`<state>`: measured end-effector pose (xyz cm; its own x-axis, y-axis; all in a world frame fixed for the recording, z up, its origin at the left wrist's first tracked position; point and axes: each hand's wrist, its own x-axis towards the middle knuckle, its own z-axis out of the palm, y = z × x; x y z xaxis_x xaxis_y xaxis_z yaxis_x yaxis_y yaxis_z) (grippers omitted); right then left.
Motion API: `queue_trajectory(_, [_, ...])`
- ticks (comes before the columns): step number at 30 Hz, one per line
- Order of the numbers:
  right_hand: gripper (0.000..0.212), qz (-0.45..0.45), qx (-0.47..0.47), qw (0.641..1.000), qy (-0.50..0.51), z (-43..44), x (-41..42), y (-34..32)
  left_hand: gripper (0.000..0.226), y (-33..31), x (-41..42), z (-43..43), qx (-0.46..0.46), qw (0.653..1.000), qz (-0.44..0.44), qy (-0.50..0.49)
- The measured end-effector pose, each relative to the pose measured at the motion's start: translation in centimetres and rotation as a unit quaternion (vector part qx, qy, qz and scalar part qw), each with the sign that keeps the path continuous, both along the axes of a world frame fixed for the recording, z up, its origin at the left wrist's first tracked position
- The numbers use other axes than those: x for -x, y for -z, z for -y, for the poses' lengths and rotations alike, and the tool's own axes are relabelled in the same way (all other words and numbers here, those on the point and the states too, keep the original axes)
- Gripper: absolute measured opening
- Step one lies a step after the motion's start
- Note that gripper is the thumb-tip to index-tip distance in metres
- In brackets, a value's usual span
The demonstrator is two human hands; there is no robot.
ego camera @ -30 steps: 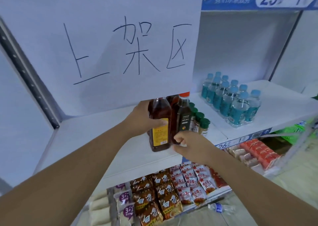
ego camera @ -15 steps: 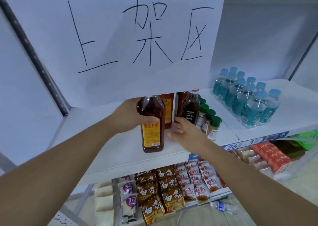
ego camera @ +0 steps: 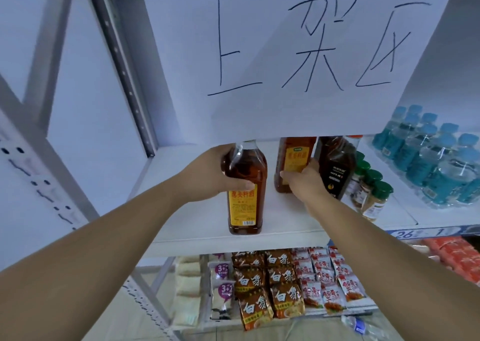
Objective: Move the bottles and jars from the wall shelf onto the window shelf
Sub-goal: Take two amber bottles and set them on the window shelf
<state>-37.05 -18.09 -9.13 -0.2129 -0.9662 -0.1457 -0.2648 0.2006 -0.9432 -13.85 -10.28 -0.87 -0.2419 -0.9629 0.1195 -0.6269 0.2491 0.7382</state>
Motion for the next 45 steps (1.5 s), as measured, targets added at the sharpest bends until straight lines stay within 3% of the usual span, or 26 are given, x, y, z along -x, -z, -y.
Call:
queue_trajectory(7, [0.089, -0.027, 0.004, 1.000, 0.000, 1.2, -0.9, 0.6, 0.047, 0.1, -0.7, -0.5, -0.002, 1.000, -0.022, -0.002])
queue_trajectory(13, [0.063, 0.032, 0.016, 0.999, 0.006, 2.1, -0.5, 0.0, 0.042, -0.1, -0.4, -0.9, -0.013, 1.000, -0.027, -0.004])
queue_trajectory(17, [0.070, -0.014, 0.055, 0.997, -0.047, 2.1, -0.1, 0.1, 0.046, -0.2, -0.5, -1.3, -0.013, 0.999, -0.027, -0.015])
queue_trajectory(22, [0.059, -0.040, 0.067, 0.988, -0.133, 1.5, -0.5, 0.2, 0.062, -0.2, -1.4, -2.7, -0.022, 0.998, -0.045, -0.039])
queue_trajectory(31, [0.063, -0.039, 0.116, 0.940, -0.318, -1.9, -4.7, 0.1, 0.058, 0.0, -4.7, -9.2, -0.034, 0.987, -0.103, -0.120])
queue_trajectory(38, [0.076, -0.040, 0.122, 0.891, -0.435, -6.6, -10.6, -0.3, 0.056, -1.3, -8.9, -16.6, -0.025, 0.982, -0.088, -0.164])
queue_trajectory(45, [0.054, -0.055, 0.140, 0.858, -0.491, -13.1, -17.3, -1.1, 0.059, -2.3, -15.1, -23.8, -0.007, 0.978, -0.085, -0.189])
